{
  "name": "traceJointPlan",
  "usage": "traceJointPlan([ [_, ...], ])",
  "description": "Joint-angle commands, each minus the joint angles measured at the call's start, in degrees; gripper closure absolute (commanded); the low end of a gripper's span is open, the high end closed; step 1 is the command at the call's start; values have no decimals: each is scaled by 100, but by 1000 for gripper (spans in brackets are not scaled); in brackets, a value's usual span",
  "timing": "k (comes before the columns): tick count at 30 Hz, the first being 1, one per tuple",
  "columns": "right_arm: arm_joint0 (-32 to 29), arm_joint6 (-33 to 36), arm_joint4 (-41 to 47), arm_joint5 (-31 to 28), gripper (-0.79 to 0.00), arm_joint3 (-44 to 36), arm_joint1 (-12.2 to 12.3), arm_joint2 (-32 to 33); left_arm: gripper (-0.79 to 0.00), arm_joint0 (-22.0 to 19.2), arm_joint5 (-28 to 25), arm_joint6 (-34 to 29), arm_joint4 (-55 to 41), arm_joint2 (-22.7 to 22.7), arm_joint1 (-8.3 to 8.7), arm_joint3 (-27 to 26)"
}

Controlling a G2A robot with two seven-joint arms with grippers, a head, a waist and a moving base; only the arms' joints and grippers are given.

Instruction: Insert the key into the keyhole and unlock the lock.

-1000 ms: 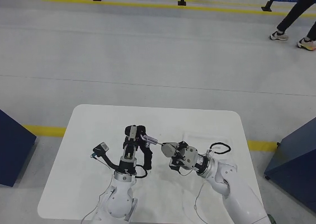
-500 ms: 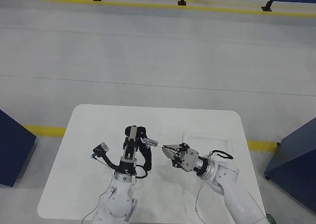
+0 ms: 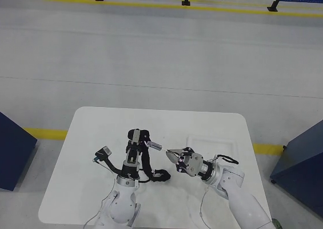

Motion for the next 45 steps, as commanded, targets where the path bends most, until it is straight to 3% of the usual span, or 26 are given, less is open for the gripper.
traceJointPlan([
  [1, 9, -27, 85, 54, 0, 18, -4, -3, 0, 3, -1, 10, 1, -1, 0, -4],
  [8, 10, -141, 425, 230, -15, 47, -17, 10, 0, 13, 5, -6, -8, -3, 1, -10],
  [10, 5, -162, 512, 265, -296, 44, -20, 19, 0, 15, 15, -16, -15, 0, 1, -17],
  [11, 3, -184, 536, 269, -342, 43, -20, 25, 0, 16, 17, -24, -16, -1, 2, -19],
  [12, -2, -190, 571, 287, -579, 37, -21, 27, 0, 17, 17, -29, -28, 0, 2, -21],
  [14, -7, -210, 621, 307, -785, 32, -22, 39, 0, 18, 18, -39, -39, -2, 3, -24],
  [31, -70, -213, 867, 298, -785, 10, -5, 239, 0, 15, 31, -31, -64, -1, 1, -38],
  [45, -413, -20, 1064, 80, -785, 88, 142, 1229, 0, 3, 40, -20, -57, 7, -3, -12],
])
